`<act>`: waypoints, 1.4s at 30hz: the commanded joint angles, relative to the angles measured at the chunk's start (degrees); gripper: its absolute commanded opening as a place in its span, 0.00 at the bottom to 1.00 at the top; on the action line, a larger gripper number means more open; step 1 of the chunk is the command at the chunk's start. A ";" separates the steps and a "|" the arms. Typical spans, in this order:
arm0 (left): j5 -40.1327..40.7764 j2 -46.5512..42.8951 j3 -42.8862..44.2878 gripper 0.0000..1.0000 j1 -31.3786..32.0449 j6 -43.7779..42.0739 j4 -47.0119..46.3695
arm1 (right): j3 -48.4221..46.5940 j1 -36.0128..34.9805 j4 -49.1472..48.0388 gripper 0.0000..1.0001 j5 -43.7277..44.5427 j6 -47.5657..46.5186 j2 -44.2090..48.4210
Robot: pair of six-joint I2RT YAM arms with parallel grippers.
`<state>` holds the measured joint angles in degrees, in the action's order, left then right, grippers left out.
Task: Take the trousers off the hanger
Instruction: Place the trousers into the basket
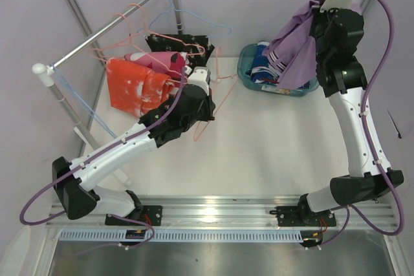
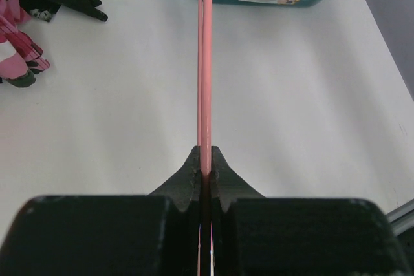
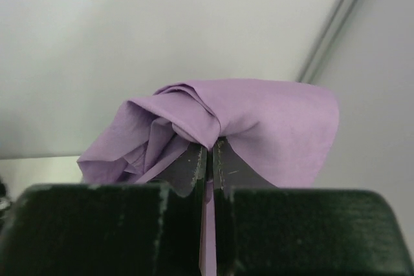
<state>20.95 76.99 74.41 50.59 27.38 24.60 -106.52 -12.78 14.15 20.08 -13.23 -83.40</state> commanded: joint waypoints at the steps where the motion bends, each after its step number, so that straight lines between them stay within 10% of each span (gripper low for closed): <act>1: 0.06 -2.55 -0.85 0.00 -0.40 -1.71 -4.21 | 1.13 1.34 -12.20 0.00 0.84 -7.83 1.48; 8: -0.38 -3.07 -2.78 0.00 -0.40 -3.20 -6.58 | 8.86 12.23 -18.44 0.00 -11.70 -6.72 0.25; 23: 0.67 -0.19 -3.93 0.00 -0.40 -6.11 -8.08 | 19.69 37.03 -53.70 0.00 -70.64 3.14 -6.68; 28: 1.11 2.99 -2.17 0.00 -0.49 -5.76 -7.37 | 15.05 37.03 -45.05 0.00 -82.29 -9.77 -10.03; 32: 1.46 4.48 -1.73 0.00 -0.49 -5.67 -7.64 | 10.73 37.21 -26.30 0.00 -88.89 -39.53 -12.84; 42: 4.01 7.30 -0.32 0.00 -0.49 -5.49 -5.18 | 4.13 39.76 -31.11 0.00 -101.55 -33.70 -21.11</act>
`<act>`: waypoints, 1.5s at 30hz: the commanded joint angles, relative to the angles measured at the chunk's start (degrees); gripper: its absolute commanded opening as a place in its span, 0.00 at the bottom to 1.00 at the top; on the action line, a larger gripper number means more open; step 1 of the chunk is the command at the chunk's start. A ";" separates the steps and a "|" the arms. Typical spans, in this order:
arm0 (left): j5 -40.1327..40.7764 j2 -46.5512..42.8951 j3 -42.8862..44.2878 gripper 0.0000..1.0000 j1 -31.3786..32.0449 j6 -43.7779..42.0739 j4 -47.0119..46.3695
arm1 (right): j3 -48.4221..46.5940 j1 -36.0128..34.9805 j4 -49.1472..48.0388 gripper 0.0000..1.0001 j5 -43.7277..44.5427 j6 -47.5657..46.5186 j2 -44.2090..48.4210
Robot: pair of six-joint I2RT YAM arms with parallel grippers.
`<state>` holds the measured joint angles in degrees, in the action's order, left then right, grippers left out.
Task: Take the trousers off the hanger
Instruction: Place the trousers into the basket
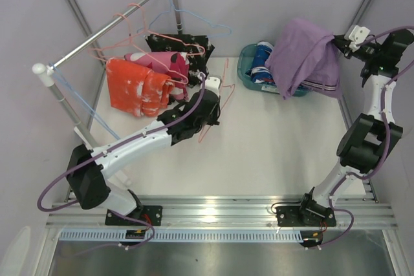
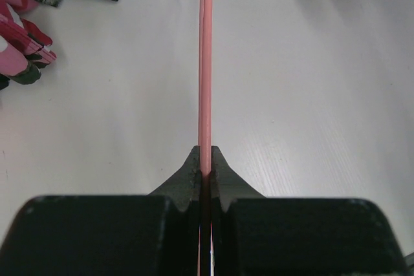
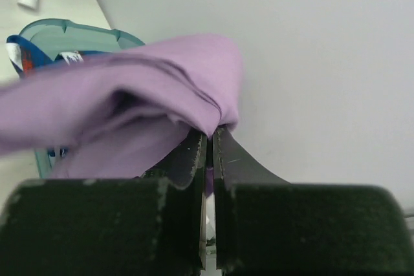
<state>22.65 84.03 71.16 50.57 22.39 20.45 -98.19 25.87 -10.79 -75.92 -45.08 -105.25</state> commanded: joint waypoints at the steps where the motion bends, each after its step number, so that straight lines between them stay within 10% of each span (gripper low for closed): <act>1: 2.13 0.69 3.02 0.00 -0.47 -0.51 -1.11 | -4.20 1.38 -6.96 0.00 -5.21 -2.11 0.66; 12: -1.03 7.11 9.08 0.00 -0.56 -1.74 -1.20 | -7.88 1.91 -21.73 0.00 17.77 3.68 -2.06; 31: -3.32 7.12 8.56 0.00 -0.91 -2.70 -2.78 | -16.60 -5.65 -0.20 0.00 45.15 -2.89 -1.62; 45: -4.28 6.85 7.95 0.00 -1.61 -2.88 -2.87 | -23.44 -7.41 9.72 0.00 56.94 9.12 -3.47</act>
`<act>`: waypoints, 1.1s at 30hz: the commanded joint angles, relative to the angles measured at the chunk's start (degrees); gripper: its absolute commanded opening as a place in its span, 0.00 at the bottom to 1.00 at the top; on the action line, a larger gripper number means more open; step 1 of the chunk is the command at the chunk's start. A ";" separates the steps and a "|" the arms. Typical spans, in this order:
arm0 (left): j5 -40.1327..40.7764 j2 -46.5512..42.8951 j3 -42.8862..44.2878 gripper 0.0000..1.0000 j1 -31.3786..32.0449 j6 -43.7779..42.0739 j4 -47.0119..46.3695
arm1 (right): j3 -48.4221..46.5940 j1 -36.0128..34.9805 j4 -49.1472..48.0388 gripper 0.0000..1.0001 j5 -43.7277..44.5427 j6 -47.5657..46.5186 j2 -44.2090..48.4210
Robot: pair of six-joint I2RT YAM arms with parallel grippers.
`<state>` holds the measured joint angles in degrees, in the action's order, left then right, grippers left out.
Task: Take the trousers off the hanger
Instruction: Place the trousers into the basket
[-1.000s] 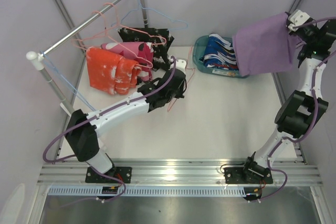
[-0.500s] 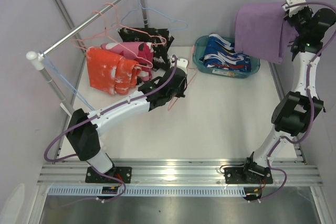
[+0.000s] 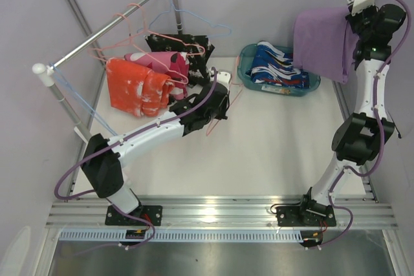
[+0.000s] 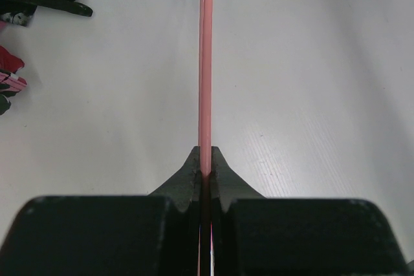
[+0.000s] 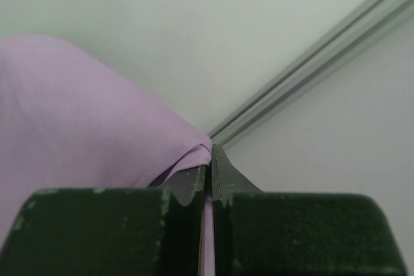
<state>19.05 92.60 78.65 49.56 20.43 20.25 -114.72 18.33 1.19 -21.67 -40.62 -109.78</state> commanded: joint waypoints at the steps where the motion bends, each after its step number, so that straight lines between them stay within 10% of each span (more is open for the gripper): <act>1: -0.85 -1.54 0.54 0.00 -0.69 -0.91 -2.67 | -7.79 0.04 -1.46 0.00 3.38 5.89 0.97; 33: -4.11 -0.93 -0.43 0.00 -1.84 -0.21 -3.90 | -19.23 -6.54 2.69 0.00 34.05 10.13 -6.94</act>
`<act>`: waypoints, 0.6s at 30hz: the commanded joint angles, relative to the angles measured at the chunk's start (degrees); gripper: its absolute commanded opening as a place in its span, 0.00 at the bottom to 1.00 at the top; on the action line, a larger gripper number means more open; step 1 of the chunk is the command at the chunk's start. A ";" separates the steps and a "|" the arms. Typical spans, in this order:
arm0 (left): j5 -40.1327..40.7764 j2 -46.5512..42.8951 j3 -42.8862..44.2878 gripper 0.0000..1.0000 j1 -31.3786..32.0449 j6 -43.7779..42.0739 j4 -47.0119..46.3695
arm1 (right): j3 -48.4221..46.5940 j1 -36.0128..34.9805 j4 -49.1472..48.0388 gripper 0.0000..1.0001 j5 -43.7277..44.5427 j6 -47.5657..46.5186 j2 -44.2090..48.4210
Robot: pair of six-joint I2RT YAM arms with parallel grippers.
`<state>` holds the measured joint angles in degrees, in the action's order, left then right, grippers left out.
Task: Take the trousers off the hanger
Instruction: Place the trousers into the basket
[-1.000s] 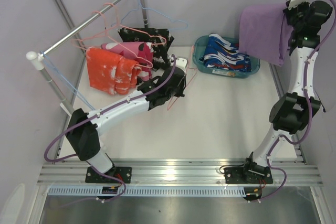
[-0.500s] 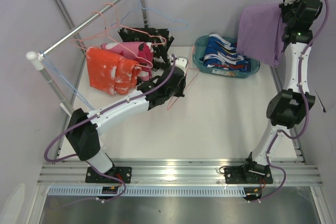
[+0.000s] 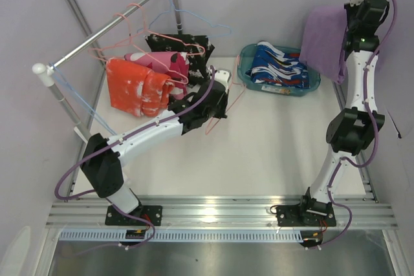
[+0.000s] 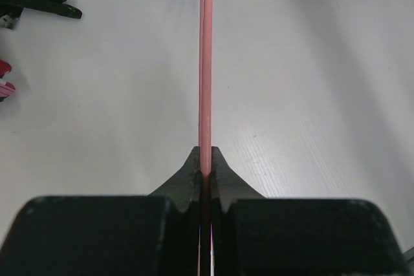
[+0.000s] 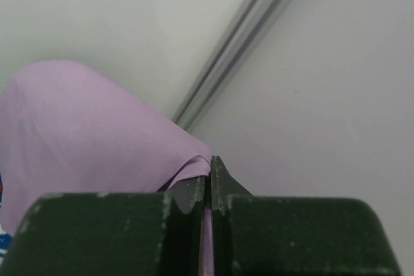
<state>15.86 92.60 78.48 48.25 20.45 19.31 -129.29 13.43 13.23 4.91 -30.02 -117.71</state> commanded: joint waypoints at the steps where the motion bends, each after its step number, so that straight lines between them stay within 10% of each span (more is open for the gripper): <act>1: -0.92 -0.93 -0.34 0.00 -0.52 -0.23 -3.05 | -4.65 -2.00 -9.37 0.00 8.70 -1.00 0.90; 18: -0.30 -7.34 -6.67 0.00 -1.58 -0.14 -3.93 | 7.02 -19.84 -10.33 0.00 16.01 -6.70 -3.93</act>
<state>15.62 89.86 72.75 47.55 20.47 18.15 -124.70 -1.61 8.08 19.07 -33.91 -121.08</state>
